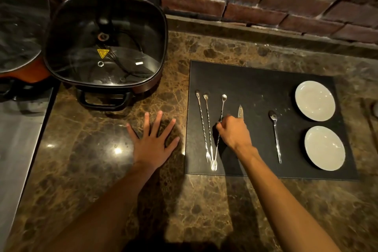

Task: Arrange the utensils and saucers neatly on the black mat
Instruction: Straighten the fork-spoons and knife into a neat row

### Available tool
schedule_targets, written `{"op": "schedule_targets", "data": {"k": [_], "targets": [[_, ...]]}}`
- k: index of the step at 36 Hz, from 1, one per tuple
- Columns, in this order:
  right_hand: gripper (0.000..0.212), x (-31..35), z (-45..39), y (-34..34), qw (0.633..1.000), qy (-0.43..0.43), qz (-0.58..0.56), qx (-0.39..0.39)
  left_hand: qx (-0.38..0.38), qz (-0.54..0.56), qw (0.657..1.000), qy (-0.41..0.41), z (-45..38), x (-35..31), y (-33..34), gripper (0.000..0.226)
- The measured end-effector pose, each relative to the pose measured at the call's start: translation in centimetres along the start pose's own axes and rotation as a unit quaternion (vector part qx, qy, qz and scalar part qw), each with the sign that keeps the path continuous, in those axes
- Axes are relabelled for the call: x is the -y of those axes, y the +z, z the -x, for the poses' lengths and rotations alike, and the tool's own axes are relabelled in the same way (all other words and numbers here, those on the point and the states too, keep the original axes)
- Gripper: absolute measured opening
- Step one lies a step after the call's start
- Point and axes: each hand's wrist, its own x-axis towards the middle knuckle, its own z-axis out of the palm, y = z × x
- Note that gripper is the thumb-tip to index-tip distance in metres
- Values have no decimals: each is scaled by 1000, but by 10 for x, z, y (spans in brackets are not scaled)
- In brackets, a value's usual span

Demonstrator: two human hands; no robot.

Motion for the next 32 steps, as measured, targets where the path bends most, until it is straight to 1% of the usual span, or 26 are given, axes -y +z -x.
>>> {"op": "schedule_targets", "data": {"k": [2, 4, 6, 12, 18, 21, 26, 32], "targets": [[26, 9, 6, 5, 999, -44, 11, -23, -1, 0, 1000, 0, 0, 0, 0, 64], [24, 20, 12, 13, 997, -73, 10, -12, -1, 1, 1000, 0, 0, -1, 0, 64], [25, 28, 16, 22, 997, -83, 12, 5, -1, -2, 1000, 0, 0, 0, 0, 63], [25, 41, 18, 35, 998, -57, 31, 3, 3, -10, 1000, -1, 0, 0, 0, 64], [22, 48, 14, 38, 996, -51, 68, -11, 0, -4, 1000, 0, -1, 1, 2, 64], [21, 51, 12, 39, 996, -52, 69, -16, -2, -5, 1000, 2, -1, 1, 3, 64], [29, 57, 6, 35, 995, -57, 82, -9, 1, -4, 1000, -1, -1, 2, 3, 63], [31, 63, -7, 34, 996, -41, 84, -8, 5, -4, 1000, -3, -1, 1, 0, 63]]}}
